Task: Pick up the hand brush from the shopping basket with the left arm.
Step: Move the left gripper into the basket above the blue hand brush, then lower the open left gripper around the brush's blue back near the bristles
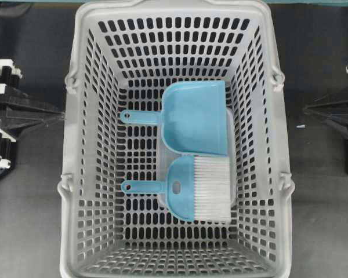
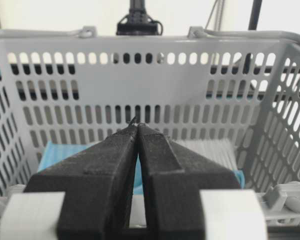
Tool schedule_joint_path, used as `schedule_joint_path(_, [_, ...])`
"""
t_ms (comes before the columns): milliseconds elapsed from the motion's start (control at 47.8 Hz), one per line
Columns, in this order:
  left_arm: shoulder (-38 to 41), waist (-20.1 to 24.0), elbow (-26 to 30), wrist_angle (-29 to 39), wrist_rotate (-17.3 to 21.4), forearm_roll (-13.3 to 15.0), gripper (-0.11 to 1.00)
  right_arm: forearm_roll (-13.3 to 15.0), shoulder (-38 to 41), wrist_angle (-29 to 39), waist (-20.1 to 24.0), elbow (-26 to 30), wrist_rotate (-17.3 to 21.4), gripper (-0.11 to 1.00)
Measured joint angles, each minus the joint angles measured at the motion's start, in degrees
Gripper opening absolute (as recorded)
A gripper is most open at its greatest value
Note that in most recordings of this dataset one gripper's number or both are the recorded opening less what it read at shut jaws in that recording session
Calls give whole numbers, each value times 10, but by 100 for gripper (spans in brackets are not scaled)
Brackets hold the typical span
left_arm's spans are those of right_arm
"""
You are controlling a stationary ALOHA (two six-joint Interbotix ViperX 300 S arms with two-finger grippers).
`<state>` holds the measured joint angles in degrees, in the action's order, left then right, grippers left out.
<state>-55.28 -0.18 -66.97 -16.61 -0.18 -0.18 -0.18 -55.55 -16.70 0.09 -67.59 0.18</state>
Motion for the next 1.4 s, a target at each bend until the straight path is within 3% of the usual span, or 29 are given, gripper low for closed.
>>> schedule_joint_path(84, [4,1,9,16,-5,-7,0,-1,1,1,-3,0,0,0])
schedule_joint_path(147, [17,2,40,59,-16,-18,0,-4,2,5,-9,0,2,0])
schedule_joint_path(419, [88,-19,171,233,-18,-22,0,-7,3,81,-17,23,4,0])
schedule_joint_path(628, [171,-54,296,397,-21,-23,0,-8,4,178,-18,50,4,0])
schedule_joint_path(817, [249,-71,396,539,-28,-23,0,-8,4,202,-18,56,4,2])
schedule_joint_path(942, [303,-77,443,602,-47,-23,0,-8,4,202,-18,56,4,25])
schedule_joint_path(1110, [356,-78,475,646,-62,-22,1,-8,4,203,-10,57,18,73])
schedule_joint_path(1194, [374,-78,480,650,-69,-22,12,-8,3,202,-9,56,26,80])
schedule_joint_path(1403, [415,-81,497,656,-103,-22,73,-8,3,202,-9,56,37,77])
